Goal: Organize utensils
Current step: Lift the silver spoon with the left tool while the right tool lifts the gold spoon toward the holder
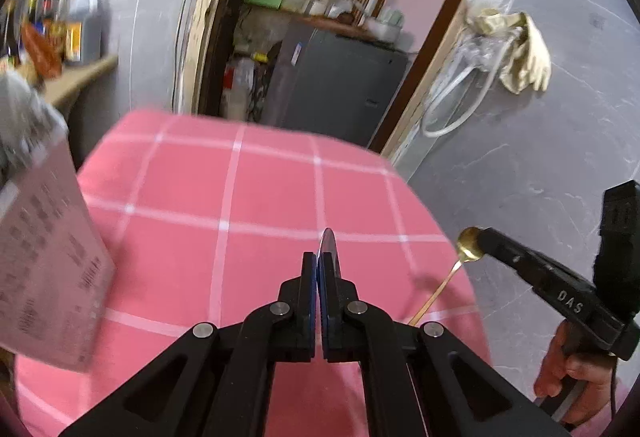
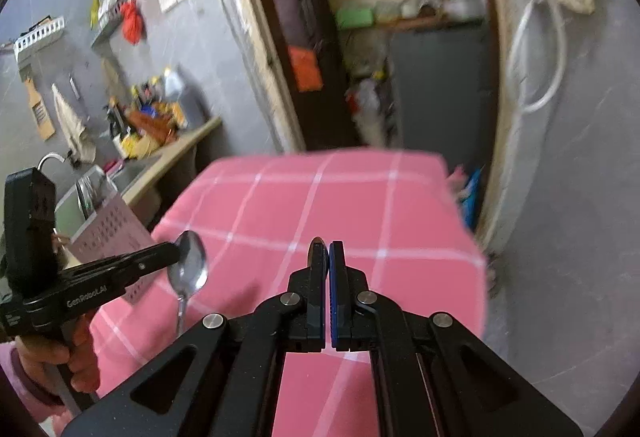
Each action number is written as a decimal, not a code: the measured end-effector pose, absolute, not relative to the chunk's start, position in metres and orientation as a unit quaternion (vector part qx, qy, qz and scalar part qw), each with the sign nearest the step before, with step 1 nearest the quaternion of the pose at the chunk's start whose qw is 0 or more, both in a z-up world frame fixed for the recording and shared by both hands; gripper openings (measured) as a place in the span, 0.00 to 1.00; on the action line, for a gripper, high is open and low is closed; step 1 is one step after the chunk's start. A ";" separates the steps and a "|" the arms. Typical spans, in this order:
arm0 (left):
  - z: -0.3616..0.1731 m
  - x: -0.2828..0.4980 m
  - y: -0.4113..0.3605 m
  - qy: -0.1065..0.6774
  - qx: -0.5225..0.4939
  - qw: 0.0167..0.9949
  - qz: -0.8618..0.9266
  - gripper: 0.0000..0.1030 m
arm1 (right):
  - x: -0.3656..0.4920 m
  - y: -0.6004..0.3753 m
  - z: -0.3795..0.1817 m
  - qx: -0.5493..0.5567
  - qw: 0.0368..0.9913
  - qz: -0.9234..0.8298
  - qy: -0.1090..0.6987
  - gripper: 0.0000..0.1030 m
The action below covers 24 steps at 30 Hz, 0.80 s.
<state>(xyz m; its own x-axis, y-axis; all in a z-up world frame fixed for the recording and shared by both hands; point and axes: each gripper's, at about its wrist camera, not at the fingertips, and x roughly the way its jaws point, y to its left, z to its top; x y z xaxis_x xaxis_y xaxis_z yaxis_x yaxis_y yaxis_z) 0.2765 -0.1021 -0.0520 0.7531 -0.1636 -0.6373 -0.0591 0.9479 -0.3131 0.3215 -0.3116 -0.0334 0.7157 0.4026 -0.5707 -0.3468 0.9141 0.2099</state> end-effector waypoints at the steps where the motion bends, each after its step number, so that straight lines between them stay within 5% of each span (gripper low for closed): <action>1: -0.042 0.272 -0.103 0.343 -0.152 0.927 -0.028 0.02 | 0.318 -0.313 -0.024 0.043 0.929 0.196 0.310 0.02; 24: 0.117 0.193 -0.013 0.208 -0.124 0.970 -0.022 0.02 | 0.258 -0.205 0.140 0.021 0.967 0.176 0.183 0.02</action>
<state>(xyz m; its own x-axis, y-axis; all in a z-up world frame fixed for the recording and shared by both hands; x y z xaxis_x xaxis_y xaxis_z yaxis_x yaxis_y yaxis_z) 0.1929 -0.0125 0.1171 0.9122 -0.0945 -0.3986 -0.0086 0.9684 -0.2494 0.2577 -0.2046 0.1404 0.8709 0.3483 -0.3468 -0.3328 0.9371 0.1054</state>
